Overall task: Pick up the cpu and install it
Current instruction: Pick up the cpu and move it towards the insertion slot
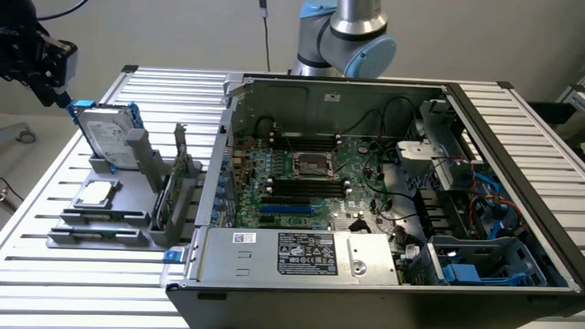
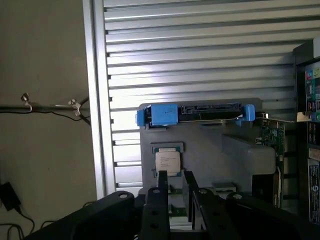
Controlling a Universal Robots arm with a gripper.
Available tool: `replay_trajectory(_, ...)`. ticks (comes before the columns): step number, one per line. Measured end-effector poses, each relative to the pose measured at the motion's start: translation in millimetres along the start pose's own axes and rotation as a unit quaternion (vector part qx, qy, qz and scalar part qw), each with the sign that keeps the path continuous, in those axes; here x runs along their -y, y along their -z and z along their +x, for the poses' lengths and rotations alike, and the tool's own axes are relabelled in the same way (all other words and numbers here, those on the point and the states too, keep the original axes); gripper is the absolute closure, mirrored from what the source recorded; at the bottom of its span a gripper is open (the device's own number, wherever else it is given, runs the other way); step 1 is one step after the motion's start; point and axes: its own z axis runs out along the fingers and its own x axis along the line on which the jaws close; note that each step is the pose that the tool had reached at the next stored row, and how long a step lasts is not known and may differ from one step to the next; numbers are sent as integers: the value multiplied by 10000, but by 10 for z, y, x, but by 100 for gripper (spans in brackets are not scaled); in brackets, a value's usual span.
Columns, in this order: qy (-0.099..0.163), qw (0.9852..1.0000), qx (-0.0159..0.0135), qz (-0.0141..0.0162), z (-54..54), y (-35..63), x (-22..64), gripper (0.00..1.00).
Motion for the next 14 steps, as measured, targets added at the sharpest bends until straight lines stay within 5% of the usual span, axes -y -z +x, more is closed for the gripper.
replay_trajectory(9, 13, 10000, 0, 6, 1, -54, 3, 35)
replay_trajectory(14, 45, 10000, -1, 6, 0, -145, 7, 35)
